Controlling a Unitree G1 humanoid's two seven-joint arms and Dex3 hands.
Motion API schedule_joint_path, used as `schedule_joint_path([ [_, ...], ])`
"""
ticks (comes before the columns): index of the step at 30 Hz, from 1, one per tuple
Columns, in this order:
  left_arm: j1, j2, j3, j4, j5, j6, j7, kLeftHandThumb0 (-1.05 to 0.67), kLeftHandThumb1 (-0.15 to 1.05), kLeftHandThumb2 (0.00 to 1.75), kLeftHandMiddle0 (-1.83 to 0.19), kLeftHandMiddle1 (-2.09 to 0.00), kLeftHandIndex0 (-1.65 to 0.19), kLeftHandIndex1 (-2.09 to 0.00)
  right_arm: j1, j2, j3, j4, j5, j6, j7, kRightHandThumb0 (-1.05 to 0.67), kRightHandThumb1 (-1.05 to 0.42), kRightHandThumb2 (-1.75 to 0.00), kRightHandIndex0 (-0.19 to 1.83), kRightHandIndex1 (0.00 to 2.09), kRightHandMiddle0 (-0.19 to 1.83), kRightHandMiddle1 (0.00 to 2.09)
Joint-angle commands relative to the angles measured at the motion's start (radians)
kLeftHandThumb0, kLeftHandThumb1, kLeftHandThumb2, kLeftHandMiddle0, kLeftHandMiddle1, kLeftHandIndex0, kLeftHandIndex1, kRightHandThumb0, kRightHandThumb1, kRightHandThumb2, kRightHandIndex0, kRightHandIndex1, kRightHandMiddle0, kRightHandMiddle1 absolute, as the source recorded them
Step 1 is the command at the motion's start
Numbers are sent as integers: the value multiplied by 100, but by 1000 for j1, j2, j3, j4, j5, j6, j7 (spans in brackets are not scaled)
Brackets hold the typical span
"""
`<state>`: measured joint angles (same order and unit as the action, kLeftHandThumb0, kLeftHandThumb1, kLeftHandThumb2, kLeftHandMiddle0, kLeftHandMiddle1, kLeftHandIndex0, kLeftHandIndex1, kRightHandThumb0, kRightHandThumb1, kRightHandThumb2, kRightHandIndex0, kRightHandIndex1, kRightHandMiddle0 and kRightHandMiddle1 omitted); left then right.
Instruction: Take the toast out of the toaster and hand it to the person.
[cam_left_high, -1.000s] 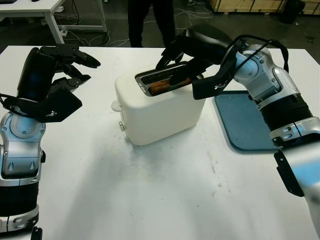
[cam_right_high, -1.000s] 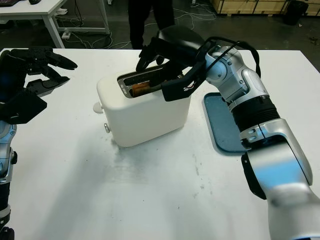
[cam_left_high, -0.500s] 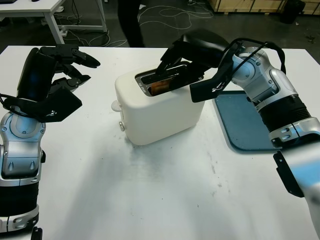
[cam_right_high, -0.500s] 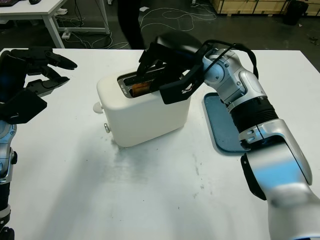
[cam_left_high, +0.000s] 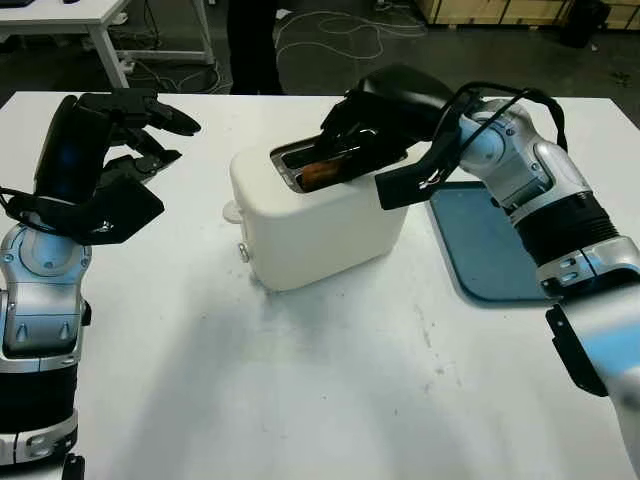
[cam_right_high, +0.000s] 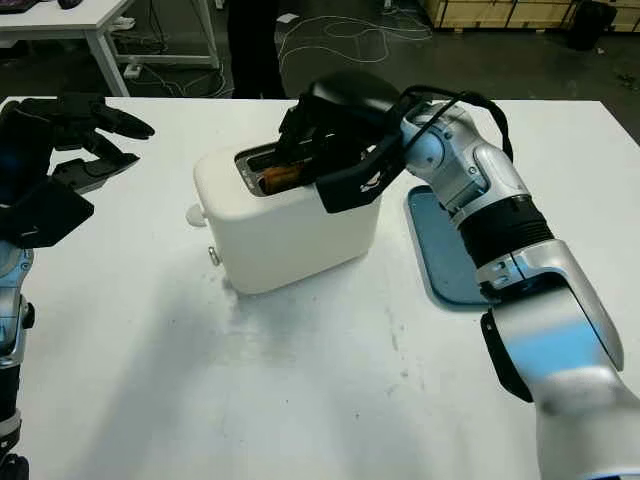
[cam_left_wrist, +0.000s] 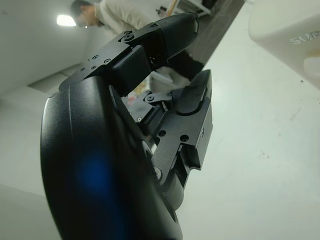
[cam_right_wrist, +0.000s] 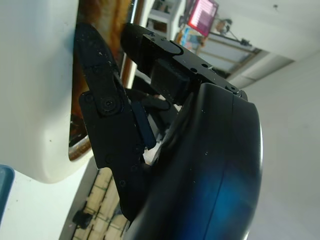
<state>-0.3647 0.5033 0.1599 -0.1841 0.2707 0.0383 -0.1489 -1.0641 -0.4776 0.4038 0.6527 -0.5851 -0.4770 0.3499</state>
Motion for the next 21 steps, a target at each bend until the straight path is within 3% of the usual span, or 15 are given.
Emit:
schedule_joint_path([
  [1,8,1,5,11,-13,-23,7,7,84,0,-96,-101,-99,-53,17,-12,26,6,-42,12,5,-49,-74,0,72,96,111,5],
  [5,8,-1,3,-6,-7,1,3,7,85,0,-94,-100,-98,-52,9,-35,64,5,-124,-5,-54,-41,-80,-1,76,123,116,24],
  [6,8,-3,3,-8,-9,0,3,9,85,0,-95,-100,-98,-52,7,-40,73,1,-142,-2,-60,-41,-81,-1,73,137,98,67],
  [8,9,-3,2,-8,-9,-3,4,9,85,0,-95,-101,-98,-52,0,-46,88,-4,-161,11,-38,-40,-80,0,72,137,78,100],
  [10,8,0,0,-7,-4,-6,4,9,85,0,-95,-101,-98,-53,-6,-48,96,-3,-162,18,-8,-40,-78,0,74,123,77,97],
  [12,8,3,0,-4,-1,-9,4,9,85,0,-95,-101,-99,-53,-11,-50,103,-3,-165,24,14,-36,-79,0,79,116,82,80],
  [13,8,2,1,-1,-3,-13,6,8,85,0,-94,-100,-98,-52,-12,-50,104,-3,-167,25,19,-34,-80,-1,81,118,83,75],
  [15,8,0,3,3,-6,-17,8,9,85,0,-95,-100,-99,-53,-13,-52,104,-5,-168,24,21,-34,-85,-1,82,148,81,77],
  [17,7,0,1,-3,-2,-2,6,7,85,0,-95,-100,-99,-52,-10,-53,97,1,-168,2,-20,-34,-89,-1,86,167,78,94],
  [19,6,1,0,-8,-1,4,3,6,85,0,-96,-101,-99,-52,-7,-56,94,9,-176,-22,-78,-33,-90,-1,90,172,77,110],
  [20,6,3,0,-6,0,0,3,6,85,0,-96,-101,-99,-52,-7,-58,94,12,-182,-26,-103,-34,-91,-1,93,173,74,123],
  [21,5,3,-1,-5,0,-2,4,6,85,0,-96,-102,-99,-52,-8,-58,93,15,-189,-26,-128,-35,-92,-9,97,174,67,153],
])
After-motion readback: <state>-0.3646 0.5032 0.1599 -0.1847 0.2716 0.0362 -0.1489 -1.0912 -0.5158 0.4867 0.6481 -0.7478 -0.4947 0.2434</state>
